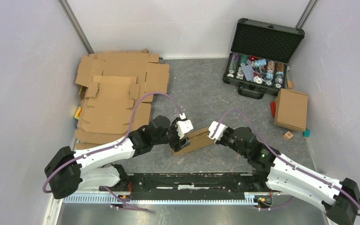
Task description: Fold the paper box
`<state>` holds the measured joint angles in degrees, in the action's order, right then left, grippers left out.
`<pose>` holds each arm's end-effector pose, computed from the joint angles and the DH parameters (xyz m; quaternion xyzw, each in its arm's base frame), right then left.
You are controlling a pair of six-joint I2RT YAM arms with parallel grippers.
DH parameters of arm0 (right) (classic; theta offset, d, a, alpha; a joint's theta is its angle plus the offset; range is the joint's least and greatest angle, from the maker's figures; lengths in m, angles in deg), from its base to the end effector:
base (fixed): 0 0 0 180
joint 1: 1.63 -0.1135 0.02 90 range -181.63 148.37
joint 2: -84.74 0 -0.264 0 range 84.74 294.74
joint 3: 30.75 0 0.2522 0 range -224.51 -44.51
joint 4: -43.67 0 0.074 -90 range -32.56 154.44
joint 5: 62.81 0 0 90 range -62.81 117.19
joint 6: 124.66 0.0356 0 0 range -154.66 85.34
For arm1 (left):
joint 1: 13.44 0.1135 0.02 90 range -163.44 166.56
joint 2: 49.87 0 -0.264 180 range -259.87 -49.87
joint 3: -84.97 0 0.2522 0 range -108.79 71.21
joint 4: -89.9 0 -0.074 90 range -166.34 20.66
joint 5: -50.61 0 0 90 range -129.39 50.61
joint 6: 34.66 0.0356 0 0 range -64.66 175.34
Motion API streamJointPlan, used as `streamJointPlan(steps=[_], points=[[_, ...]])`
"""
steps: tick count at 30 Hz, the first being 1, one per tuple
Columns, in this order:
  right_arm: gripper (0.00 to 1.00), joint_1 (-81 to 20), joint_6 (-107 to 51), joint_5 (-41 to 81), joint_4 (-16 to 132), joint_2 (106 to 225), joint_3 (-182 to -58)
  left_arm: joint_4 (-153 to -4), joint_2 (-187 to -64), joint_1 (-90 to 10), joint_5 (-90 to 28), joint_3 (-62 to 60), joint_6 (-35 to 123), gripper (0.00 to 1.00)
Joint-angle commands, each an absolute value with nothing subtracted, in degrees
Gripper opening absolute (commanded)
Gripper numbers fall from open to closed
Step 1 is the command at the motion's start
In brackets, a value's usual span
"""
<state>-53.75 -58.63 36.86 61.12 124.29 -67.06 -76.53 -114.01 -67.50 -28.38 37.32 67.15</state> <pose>0.1093 0.1307 0.2288 -0.4674 0.6750 0.0705 0.5665 0.1359 -0.1991 0.2249 0.5090 0.6977 -0.2567 0.4339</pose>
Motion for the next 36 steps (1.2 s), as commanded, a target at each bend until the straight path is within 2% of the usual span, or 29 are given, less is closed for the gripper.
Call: streamJointPlan(steps=[1,13,36], points=[[0.00,-54.0,-57.8,35.1,57.9,122.7,-65.9,-80.4,-117.5,-67.4,-24.1,32.2,65.8,0.72],[0.00,-54.0,-56.8,34.7,55.7,121.8,-64.9,-86.4,-127.3,-67.5,-20.1,24.1,57.0,0.74],[0.00,-54.0,-51.0,34.1,56.8,122.1,-66.5,-78.4,-132.1,-74.8,-34.4,20.6,63.5,0.45]])
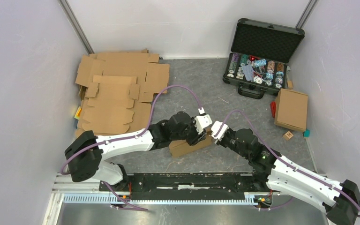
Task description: Fold the paper box
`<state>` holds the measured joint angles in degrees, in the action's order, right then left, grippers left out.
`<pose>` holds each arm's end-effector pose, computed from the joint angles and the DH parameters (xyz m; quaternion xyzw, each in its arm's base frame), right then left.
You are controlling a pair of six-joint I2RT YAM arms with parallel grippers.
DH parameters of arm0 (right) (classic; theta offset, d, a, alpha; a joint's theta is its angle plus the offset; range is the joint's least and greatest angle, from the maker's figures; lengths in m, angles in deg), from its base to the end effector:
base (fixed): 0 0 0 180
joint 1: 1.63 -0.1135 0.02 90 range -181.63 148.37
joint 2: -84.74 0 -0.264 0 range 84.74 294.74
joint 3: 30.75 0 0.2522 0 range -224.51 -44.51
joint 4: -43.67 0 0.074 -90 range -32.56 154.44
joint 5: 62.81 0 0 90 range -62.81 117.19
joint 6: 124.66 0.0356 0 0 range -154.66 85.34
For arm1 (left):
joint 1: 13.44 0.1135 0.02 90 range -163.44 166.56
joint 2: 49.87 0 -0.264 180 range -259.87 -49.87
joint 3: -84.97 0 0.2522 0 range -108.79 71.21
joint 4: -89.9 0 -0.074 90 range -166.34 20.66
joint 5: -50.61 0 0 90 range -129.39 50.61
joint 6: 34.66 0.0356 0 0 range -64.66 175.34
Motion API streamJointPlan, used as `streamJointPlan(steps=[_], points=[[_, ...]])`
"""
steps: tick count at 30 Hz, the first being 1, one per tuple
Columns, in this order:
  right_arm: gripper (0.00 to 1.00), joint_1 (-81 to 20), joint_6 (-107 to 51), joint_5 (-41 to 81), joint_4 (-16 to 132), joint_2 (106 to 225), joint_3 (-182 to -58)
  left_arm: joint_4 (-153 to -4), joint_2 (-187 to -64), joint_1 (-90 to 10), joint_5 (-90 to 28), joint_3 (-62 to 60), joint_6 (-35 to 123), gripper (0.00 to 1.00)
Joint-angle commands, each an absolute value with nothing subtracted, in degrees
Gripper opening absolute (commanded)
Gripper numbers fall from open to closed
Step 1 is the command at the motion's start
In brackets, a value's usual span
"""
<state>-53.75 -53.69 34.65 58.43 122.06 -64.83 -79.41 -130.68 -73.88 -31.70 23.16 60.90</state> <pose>0.1054 0.1280 0.2255 -0.4386 0.6789 0.1166 0.5772 0.1494 -0.2731 0.2379 0.4981 0.7052 -0.2824 0.4181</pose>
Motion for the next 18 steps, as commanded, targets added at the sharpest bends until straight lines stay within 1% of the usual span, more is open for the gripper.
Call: streamJointPlan(steps=[1,4,12,18], points=[[0.00,-54.0,-50.4,34.5,56.7,122.0,-66.4,-77.9,-132.4,-75.1,-34.8,20.3,63.7,0.44],[0.00,-54.0,-48.7,34.8,56.0,121.3,-66.0,-76.7,-133.0,-75.7,-36.6,19.7,64.6,0.41],[0.00,-54.0,-43.2,37.3,57.3,122.0,-68.4,-74.4,-134.2,-77.6,-39.2,19.6,66.9,0.41],[0.00,-54.0,-38.9,39.0,62.3,125.8,-73.1,-73.8,-135.9,-78.4,-38.6,18.5,67.3,0.41]])
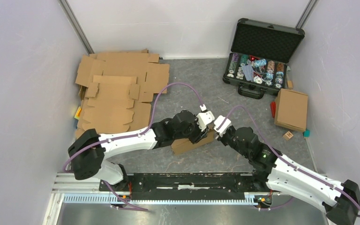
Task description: Fold the paper box
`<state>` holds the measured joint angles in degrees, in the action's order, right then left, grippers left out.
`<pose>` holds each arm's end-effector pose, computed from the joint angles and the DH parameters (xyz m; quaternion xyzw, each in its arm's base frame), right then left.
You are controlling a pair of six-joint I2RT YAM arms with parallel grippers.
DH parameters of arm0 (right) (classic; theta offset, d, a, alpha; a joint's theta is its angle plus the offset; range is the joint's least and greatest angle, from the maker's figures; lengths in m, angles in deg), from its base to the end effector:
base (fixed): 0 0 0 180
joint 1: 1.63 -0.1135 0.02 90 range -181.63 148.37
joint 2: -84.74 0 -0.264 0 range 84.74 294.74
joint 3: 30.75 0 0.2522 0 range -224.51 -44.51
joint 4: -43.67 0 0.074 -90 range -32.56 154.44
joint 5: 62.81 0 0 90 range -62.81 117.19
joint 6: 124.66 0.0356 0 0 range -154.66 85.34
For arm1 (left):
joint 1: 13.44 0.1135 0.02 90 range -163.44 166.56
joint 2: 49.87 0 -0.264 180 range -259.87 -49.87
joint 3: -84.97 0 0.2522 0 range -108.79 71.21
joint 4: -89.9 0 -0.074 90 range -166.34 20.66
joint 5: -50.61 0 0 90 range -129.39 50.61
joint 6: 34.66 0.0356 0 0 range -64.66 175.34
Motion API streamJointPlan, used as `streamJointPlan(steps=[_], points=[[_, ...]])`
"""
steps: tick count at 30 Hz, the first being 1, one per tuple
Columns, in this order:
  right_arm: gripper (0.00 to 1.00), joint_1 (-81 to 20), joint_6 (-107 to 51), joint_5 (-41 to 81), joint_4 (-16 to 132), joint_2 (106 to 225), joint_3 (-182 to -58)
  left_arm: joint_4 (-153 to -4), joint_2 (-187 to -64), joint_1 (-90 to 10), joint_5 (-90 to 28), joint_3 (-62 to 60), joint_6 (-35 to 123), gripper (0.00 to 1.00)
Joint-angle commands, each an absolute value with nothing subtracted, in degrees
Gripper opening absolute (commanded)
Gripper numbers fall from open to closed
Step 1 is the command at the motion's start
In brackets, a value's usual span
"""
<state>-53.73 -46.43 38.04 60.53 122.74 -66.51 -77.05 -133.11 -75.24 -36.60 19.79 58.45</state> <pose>0.1078 0.1276 0.2305 -0.3824 0.7172 0.1267 0.5686 0.1509 -0.2850 0.2409 0.4773 0.7282 -0.2593 0.4180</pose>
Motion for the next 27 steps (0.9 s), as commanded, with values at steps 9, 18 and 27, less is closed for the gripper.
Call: streamJointPlan(steps=[9,18,27], points=[[0.00,-54.0,-31.2,42.3,64.1,127.5,-75.6,-72.7,-137.6,-78.8,-37.9,17.4,67.4,0.40],[0.00,-54.0,-27.3,44.4,63.2,126.9,-73.4,-72.3,-138.4,-79.0,-38.3,17.2,67.1,0.40],[0.00,-54.0,-25.1,46.6,62.1,125.1,-73.5,-72.2,-138.6,-79.0,-37.1,17.0,67.6,0.41]])
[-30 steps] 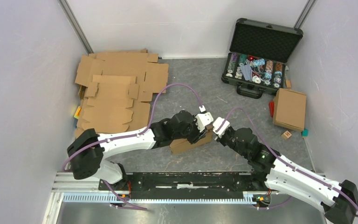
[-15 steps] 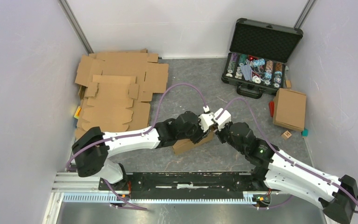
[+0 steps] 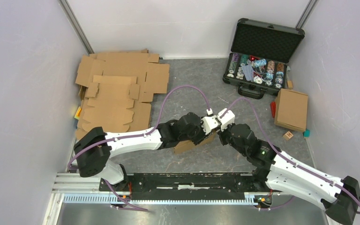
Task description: Fold the paper box
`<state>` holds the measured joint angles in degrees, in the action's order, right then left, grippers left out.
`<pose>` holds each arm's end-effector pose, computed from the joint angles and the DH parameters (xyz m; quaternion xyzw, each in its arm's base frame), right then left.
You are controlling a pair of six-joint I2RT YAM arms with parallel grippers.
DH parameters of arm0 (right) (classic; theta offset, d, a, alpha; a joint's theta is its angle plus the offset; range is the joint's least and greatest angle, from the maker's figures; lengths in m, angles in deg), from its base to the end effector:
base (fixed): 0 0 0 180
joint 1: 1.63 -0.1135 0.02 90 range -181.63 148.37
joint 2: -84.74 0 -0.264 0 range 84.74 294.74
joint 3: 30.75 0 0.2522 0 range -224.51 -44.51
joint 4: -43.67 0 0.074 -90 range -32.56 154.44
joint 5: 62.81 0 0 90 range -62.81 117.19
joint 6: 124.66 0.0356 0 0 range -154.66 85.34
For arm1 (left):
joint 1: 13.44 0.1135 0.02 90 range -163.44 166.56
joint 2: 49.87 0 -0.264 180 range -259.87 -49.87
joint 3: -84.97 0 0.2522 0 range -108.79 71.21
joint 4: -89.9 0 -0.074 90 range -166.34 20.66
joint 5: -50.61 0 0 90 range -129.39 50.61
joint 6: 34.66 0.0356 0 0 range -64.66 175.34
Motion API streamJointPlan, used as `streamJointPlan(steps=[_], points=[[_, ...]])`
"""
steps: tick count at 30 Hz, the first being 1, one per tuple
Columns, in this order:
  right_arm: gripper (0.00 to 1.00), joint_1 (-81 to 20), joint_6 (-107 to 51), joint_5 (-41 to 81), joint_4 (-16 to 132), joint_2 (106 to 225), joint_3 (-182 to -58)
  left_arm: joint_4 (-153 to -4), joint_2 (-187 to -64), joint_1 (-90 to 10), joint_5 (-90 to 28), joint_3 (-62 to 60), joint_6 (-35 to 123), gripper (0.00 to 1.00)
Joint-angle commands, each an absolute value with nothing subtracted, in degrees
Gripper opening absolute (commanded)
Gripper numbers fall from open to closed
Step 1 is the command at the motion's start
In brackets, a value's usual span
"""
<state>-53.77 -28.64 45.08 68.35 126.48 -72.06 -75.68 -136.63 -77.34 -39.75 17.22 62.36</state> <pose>0.1147 0.1298 0.2416 -0.2498 0.7997 0.1429 0.5269 0.1476 -0.3007 0.2345 0.5097 0.7181 -0.2232 0.4180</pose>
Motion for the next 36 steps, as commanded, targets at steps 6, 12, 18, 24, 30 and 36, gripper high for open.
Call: streamJointPlan(steps=[6,12,18,24,30,36], points=[[0.00,-54.0,-23.2,47.2,62.0,126.1,-75.1,-72.1,-138.9,-79.0,-36.8,16.9,67.8,0.40],[0.00,-53.9,-20.0,50.0,62.1,127.4,-76.8,-71.9,-139.3,-79.1,-36.1,16.7,67.9,0.39],[0.00,-53.6,-16.6,50.7,60.0,128.9,-77.3,-72.1,-139.4,-79.0,-35.3,16.7,67.9,0.38],[0.00,-53.6,-18.2,49.5,60.9,130.7,-80.0,-72.2,-139.0,-78.8,-35.6,17.3,67.3,0.38],[0.00,-53.6,-23.5,44.6,62.0,130.0,-79.3,-74.2,-136.7,-77.4,-32.8,19.0,66.0,0.52],[0.00,-53.6,-24.4,44.5,63.8,129.3,-77.8,-75.7,-133.4,-75.7,-30.1,20.5,64.0,0.65]])
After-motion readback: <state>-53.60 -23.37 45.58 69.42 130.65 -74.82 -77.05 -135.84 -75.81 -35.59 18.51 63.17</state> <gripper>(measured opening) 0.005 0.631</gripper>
